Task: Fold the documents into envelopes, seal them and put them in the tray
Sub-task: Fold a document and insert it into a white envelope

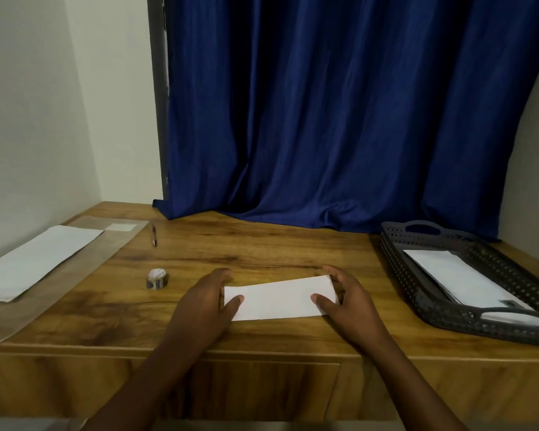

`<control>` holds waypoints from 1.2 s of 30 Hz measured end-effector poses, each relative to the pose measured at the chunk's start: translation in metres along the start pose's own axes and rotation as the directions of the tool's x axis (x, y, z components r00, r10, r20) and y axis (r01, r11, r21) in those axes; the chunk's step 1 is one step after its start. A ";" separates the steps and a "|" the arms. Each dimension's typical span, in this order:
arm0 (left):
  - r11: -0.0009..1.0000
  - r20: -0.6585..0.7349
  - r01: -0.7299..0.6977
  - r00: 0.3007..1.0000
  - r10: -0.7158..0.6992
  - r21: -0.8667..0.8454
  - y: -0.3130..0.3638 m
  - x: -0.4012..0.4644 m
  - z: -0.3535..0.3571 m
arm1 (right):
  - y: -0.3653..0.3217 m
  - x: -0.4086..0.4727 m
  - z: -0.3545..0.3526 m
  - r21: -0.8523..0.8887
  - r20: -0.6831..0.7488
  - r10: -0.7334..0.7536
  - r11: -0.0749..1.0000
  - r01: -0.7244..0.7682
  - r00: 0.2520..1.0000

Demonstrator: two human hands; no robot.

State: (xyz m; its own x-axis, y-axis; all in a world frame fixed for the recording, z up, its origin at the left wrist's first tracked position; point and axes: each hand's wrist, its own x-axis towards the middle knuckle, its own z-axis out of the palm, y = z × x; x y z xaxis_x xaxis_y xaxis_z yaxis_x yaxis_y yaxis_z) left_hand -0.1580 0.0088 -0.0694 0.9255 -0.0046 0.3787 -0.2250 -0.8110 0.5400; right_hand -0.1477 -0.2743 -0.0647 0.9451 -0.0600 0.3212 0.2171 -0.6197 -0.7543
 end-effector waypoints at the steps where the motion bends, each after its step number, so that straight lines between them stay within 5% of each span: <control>1: 1.000 0.001 -0.003 1.000 0.003 0.022 0.000 0.001 0.000 | 0.001 0.000 0.000 -0.046 -0.002 -0.017 0.999 0.017 1.000; 12: 0.990 0.000 -0.134 0.991 0.134 0.035 -0.004 -0.003 0.001 | 0.006 -0.005 0.009 -0.377 0.097 -0.200 0.899 0.222 0.975; 15: 0.943 -0.081 -0.222 0.965 0.248 0.248 0.004 -0.010 -0.001 | 0.003 -0.006 0.010 -0.430 0.097 -0.236 0.866 0.254 0.967; 20: 0.879 0.164 -0.354 0.934 0.316 0.319 0.034 -0.013 0.014 | 0.000 -0.008 0.009 -0.463 0.109 -0.246 0.844 0.268 0.963; 24: 0.873 0.418 -0.343 0.890 0.183 0.348 0.038 -0.010 0.027 | -0.002 -0.009 0.008 -0.448 0.121 -0.236 0.854 0.265 0.964; 30: 0.855 0.449 -0.369 0.874 0.186 0.364 0.033 -0.006 0.032 | -0.027 -0.017 0.018 -0.444 0.139 -0.286 0.838 0.317 0.948; 36: 0.805 0.515 -0.460 0.826 0.231 0.376 0.033 -0.007 0.026 | -0.066 -0.024 0.067 -0.265 0.448 -0.174 0.911 0.316 0.877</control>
State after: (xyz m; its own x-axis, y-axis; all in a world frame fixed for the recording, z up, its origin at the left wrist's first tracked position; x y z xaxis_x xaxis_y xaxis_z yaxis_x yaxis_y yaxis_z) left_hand -0.1639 -0.0334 -0.0742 0.8689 -0.4925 0.0505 -0.4920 -0.8703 -0.0219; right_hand -0.1682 -0.1800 -0.0611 0.9006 0.4057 0.1560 0.4314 -0.7907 -0.4343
